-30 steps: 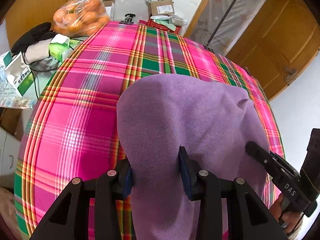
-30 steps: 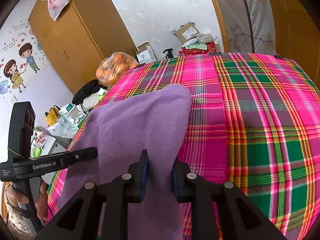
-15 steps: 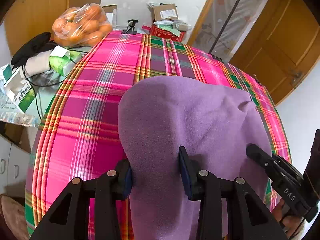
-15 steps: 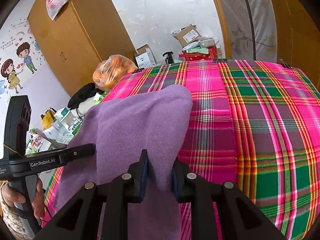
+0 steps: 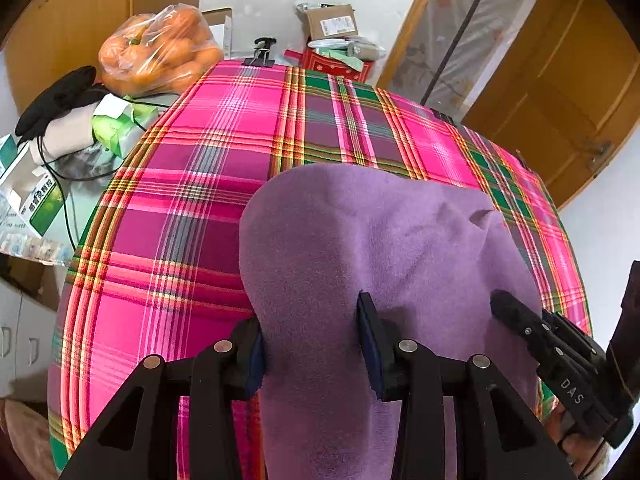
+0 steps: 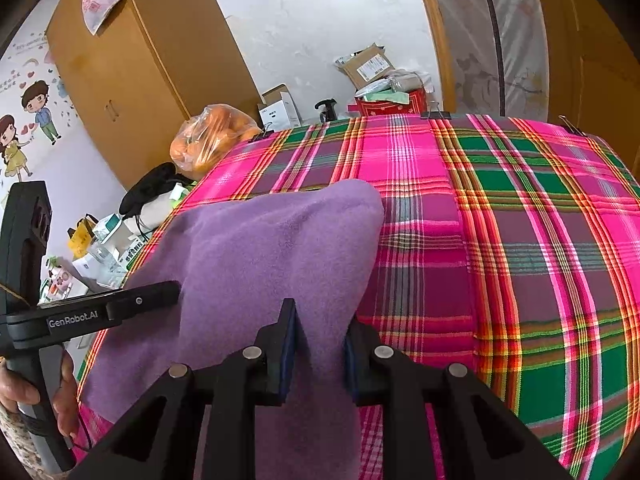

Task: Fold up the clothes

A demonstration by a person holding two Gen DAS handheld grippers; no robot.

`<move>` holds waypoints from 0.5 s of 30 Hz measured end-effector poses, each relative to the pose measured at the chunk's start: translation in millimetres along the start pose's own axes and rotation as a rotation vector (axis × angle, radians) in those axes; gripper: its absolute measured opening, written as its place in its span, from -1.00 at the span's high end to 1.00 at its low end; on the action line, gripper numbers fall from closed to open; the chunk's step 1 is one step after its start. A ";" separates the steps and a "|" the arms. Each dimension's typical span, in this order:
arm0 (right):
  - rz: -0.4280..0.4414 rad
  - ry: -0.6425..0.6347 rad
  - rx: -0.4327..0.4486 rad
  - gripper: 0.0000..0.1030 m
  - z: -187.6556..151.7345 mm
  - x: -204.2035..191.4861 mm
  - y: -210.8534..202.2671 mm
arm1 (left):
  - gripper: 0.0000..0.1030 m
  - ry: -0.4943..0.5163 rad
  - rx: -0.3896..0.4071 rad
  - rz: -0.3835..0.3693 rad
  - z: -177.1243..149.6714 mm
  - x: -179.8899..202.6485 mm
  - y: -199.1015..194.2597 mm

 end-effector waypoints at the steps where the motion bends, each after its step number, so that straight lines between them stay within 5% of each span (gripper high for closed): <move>1: -0.004 -0.004 -0.002 0.56 -0.4 -0.1 1.3 | 0.14 0.000 0.002 0.003 -1.0 -0.6 0.6; 15: -0.041 -0.055 -0.011 0.41 -22.0 0.5 -9.0 | -0.01 0.007 0.040 0.017 -21.3 -9.0 -9.2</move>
Point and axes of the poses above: each gripper's, at about its wrist camera, not at the fingertips, and y roughly the way its jaws point, x to its right, z to its top, the point moved 8 cm from there along y, roughly the way its jaws point, and after that the axes turned 10 degrees about -y, right-handed, at the moved point
